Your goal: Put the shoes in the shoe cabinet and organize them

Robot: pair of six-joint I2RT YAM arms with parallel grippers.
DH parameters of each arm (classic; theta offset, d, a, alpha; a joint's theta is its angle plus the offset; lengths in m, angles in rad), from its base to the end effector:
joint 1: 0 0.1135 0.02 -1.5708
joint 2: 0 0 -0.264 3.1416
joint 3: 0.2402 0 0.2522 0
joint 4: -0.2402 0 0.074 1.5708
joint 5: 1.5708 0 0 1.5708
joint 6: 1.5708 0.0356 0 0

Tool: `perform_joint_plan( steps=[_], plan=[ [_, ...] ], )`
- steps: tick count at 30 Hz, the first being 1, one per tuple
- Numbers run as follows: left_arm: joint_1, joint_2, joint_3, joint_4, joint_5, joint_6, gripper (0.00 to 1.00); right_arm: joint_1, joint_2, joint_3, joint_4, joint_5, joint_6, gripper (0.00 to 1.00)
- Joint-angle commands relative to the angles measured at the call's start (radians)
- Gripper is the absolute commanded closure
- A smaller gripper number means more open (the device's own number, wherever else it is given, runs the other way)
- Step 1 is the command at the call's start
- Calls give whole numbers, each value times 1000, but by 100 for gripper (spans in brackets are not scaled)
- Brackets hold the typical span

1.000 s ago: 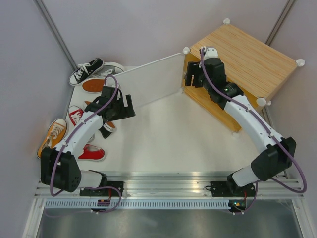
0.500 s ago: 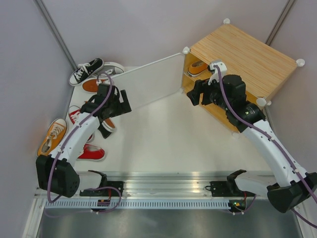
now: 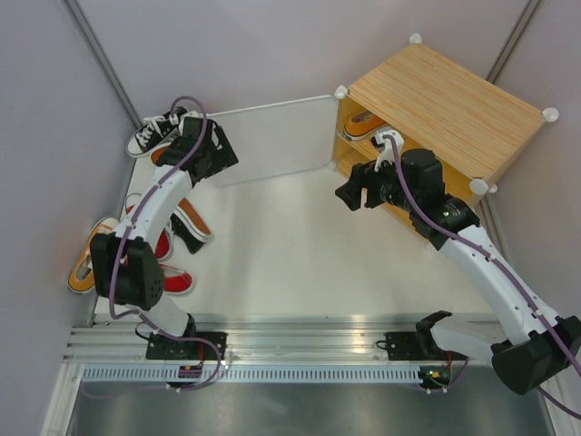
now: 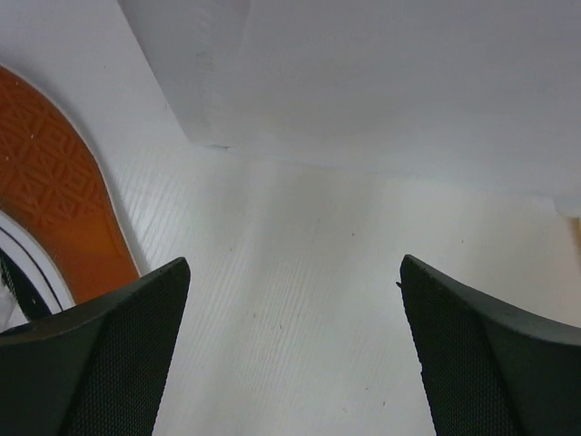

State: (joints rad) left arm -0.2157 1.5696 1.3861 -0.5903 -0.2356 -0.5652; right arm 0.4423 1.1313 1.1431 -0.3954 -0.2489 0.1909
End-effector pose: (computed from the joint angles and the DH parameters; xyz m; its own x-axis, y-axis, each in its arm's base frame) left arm 0.3429 -0.0666 0.3159 -0.6006 -0.4015 -0.6914 -0.3276 0.9124 -0.2453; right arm 0.2245 0.1160 0.3747 -0.4500 -0.0096 -0.8930 -0.5458 0.7944 0.2665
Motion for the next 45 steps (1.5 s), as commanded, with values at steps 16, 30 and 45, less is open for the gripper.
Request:
perform_joint_plan(
  steps=[16, 30, 45],
  plan=[
    [136, 14, 61, 101, 165, -12, 0, 3, -61, -20, 18, -107, -10, 23],
    [416, -322, -277, -12, 50, -21, 0, 79, 254, 113, 265, -29, 117, 24],
    [742, -275, -308, -52, -86, 74, 1, 183, 404, 170, 242, -44, 176, 27]
  ],
)
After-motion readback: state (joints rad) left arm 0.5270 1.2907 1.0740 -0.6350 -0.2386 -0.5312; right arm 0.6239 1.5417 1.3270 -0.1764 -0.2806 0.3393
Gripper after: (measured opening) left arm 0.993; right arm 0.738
